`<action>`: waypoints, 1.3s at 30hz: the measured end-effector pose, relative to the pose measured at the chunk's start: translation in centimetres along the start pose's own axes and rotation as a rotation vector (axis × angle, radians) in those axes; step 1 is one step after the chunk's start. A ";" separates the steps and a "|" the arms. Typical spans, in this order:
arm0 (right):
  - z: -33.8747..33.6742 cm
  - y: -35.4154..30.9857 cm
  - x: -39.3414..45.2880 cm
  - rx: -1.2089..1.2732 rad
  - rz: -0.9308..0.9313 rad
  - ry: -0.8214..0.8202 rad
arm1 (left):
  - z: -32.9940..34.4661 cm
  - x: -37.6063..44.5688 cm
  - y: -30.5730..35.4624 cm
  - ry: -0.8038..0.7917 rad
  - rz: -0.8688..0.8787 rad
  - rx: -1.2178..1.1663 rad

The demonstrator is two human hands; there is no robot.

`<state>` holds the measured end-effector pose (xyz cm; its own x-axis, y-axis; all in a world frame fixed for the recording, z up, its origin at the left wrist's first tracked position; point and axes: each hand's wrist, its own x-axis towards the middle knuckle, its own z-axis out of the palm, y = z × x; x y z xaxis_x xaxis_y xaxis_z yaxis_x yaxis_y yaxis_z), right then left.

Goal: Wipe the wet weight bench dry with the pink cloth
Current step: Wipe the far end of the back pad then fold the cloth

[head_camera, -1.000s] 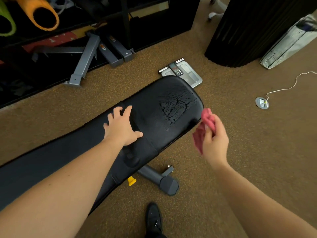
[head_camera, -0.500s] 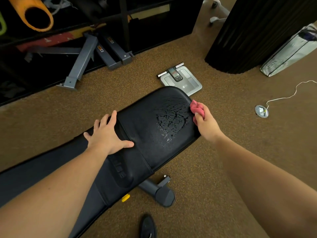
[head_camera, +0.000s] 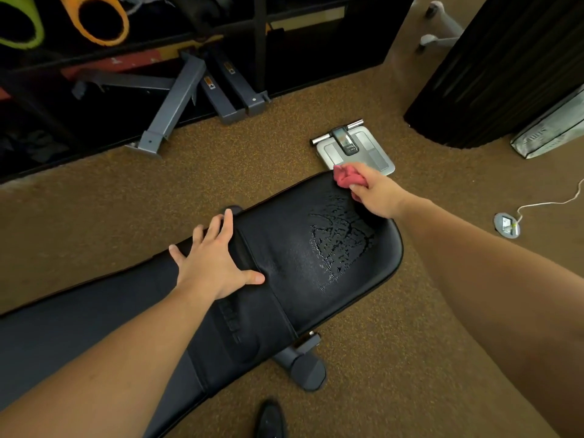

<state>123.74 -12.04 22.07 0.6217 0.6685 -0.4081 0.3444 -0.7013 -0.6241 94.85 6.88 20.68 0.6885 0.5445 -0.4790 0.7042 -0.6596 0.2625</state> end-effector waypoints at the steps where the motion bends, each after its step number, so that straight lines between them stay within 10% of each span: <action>1: 0.0 -0.2 0.7 -0.028 -0.033 -0.032 | 0.0 0.0 0.0 -0.002 -0.006 -0.006; 27: 10.9 -12.1 1.9 -0.688 -0.484 -0.318 | 0.0 -0.4 0.0 -0.009 -0.067 -0.048; 39: 5.9 -9.2 4.2 -0.678 -0.282 -0.209 | 0.0 -0.4 -0.1 -0.034 -0.079 -0.050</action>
<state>119.02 -1.33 22.11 0.3233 0.8305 -0.4537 0.8689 -0.4504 -0.2052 94.51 6.71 20.85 0.6246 0.5756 -0.5278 0.7646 -0.5881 0.2637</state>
